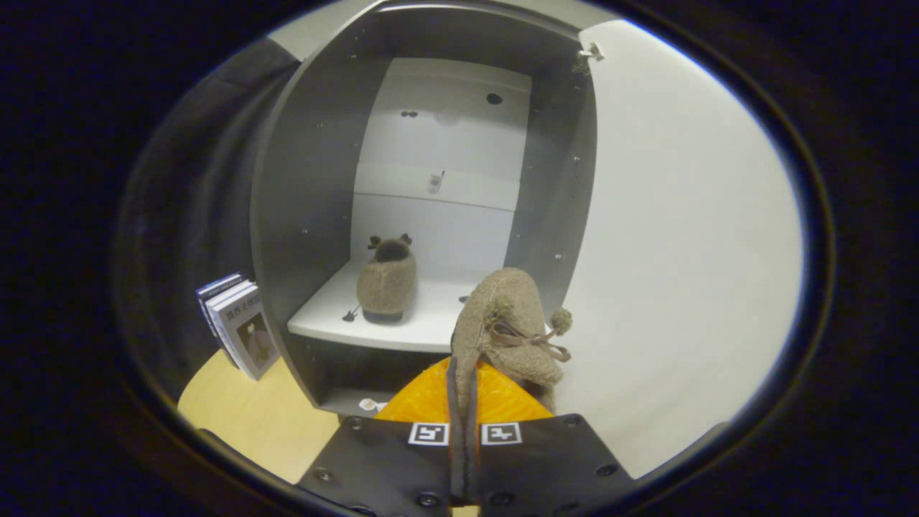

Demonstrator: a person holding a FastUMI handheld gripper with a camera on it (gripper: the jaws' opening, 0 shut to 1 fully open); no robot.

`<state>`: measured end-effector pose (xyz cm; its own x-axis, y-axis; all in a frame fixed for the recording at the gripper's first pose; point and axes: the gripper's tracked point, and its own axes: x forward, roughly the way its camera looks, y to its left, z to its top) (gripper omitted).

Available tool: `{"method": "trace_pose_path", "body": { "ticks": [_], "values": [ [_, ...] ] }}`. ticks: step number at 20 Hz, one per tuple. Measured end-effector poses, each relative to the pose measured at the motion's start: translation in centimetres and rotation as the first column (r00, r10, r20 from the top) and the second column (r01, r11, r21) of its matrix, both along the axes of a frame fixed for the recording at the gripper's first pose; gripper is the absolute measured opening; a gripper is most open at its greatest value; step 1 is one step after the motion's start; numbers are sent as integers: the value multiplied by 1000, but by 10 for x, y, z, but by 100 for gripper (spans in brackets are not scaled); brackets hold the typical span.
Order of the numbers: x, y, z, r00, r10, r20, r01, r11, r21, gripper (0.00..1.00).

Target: Open the shoe cabinet door, grab the shoes and put them into the shoe cabinet, then close the shoe cabinet door.

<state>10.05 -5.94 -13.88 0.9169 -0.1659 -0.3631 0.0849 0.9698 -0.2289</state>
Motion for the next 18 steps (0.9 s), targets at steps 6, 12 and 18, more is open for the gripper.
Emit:
{"method": "trace_pose_path", "body": {
  "ticks": [6, 12, 18],
  "values": [
    [78, 2, -1, 1000, 17, -14, -17, 1000, -5, 2],
    [145, 5, -6, 999, 20, -29, -21, 1000, -18, 2],
    [181, -1, -12, 998, -6, -58, 4, 1000, -31, 3]
  ]
}}
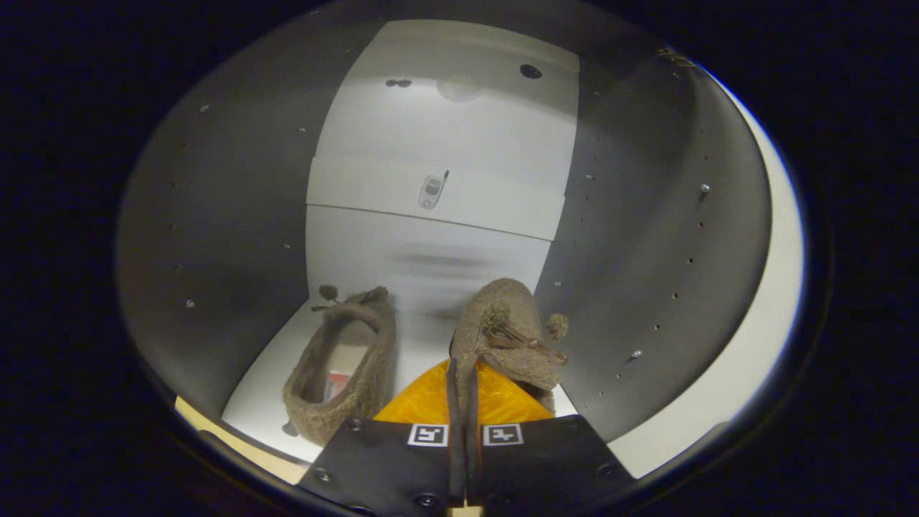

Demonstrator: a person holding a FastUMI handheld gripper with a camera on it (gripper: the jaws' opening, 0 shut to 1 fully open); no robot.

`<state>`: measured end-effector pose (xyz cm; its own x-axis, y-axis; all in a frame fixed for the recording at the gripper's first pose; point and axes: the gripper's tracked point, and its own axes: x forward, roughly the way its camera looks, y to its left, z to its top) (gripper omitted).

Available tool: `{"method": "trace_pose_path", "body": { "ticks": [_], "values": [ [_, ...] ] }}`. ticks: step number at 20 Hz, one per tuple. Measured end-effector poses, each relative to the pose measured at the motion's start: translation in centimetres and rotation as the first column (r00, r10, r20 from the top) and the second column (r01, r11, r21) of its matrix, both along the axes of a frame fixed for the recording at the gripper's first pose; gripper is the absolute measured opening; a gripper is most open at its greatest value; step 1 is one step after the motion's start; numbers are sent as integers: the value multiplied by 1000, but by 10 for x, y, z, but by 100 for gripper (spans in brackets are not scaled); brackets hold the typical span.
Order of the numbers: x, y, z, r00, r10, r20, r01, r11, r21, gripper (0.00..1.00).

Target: Open the shoe cabinet door, grab the shoes and put them into the shoe cabinet, then close the shoe cabinet door.

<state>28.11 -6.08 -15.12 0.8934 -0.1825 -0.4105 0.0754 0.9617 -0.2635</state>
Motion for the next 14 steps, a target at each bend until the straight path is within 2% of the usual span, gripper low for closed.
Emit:
{"method": "trace_pose_path", "body": {
  "ticks": [4, 5, 8, 14],
  "values": [
    [5, -2, 4, 1000, -9, 22, 9, 1000, 15, 17],
    [5, -2, 4, 1000, -14, 24, 14, 1000, 6, 17],
    [1, 0, 1, 1000, -12, 20, 12, 1000, 3, 27],
    [-17, 7, 7, 999, 4, 33, -5, 1000, 19, 27]
  ]
}}
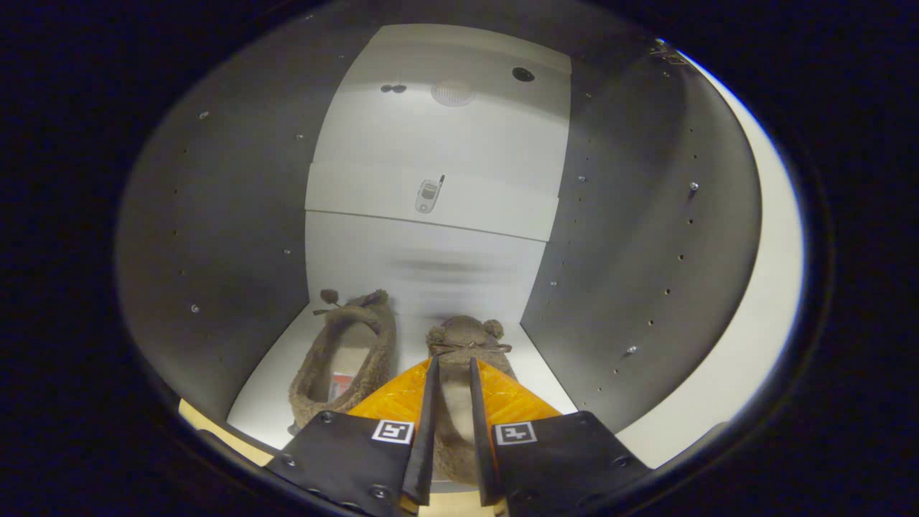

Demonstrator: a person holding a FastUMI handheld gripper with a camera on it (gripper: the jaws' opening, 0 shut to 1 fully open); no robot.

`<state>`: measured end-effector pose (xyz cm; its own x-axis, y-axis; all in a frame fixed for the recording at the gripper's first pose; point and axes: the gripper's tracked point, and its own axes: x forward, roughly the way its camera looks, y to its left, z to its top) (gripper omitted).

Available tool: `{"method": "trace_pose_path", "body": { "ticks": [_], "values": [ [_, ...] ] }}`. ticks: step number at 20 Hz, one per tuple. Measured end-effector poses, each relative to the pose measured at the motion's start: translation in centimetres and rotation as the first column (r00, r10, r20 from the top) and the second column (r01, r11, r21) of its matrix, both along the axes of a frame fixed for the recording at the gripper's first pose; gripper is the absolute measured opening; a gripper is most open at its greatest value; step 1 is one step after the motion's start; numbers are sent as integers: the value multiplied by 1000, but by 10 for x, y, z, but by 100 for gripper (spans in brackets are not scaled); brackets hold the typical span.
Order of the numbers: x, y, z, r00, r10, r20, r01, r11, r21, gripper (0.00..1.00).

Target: Open the shoe cabinet door, grab the shoes and put them into the shoe cabinet, then close the shoe cabinet door.

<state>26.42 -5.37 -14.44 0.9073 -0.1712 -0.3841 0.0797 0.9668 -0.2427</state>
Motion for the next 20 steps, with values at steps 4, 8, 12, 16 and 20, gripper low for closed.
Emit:
{"method": "trace_pose_path", "body": {
  "ticks": [4, 8, 12, 16, 20],
  "values": [
    [-24, 1, 9, 1000, 11, 16, -11, 1000, 6, 27],
    [-60, 0, 20, 999, 25, 30, -26, 1000, 9, 27],
    [-100, -1, 32, 998, 46, 41, -46, 999, 17, 27],
    [-146, -2, 47, 996, 69, 62, -71, 997, 22, 27],
    [-194, 1, 56, 993, 100, 70, -103, 994, 42, 27]
  ]
}}
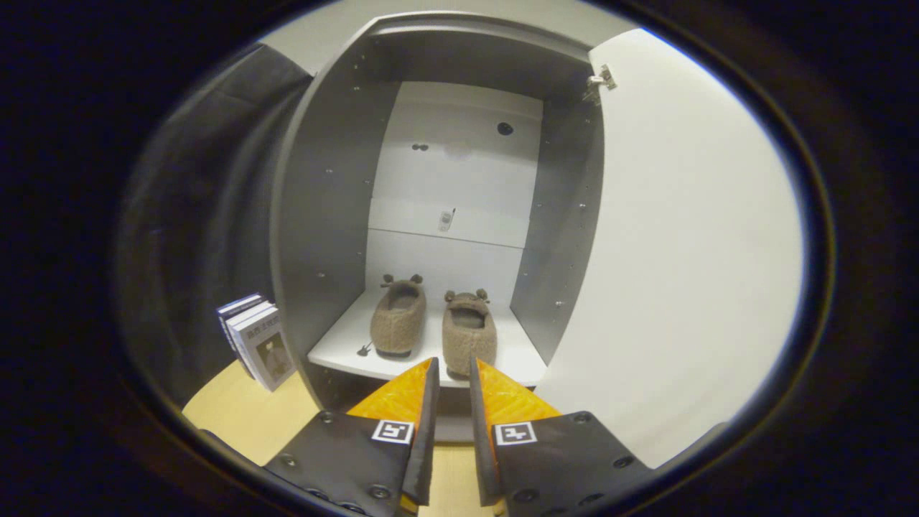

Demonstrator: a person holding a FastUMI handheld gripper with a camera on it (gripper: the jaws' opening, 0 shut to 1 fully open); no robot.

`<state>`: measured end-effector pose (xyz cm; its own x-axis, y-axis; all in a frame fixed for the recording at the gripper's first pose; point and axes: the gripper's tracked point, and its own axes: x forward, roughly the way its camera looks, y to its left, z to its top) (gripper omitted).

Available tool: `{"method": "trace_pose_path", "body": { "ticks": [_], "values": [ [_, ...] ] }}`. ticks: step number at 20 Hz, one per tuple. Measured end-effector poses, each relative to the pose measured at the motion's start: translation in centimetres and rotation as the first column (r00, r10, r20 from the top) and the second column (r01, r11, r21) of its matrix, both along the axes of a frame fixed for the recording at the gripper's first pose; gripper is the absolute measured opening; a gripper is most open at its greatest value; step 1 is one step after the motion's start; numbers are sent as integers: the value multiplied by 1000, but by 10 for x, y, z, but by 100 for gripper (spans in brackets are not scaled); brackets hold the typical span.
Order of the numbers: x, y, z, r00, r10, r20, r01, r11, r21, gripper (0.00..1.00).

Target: Open the shoe cabinet door, grab the shoes and put them into the shoe cabinet, then close the shoe cabinet door.

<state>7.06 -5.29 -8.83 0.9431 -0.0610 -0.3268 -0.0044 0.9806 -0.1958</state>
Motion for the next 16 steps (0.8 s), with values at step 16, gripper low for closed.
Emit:
{"method": "trace_pose_path", "body": {
  "ticks": [16],
  "values": [
    [-194, -40, 73, 989, 28, 145, -35, 998, 45, 27]
  ]
}}
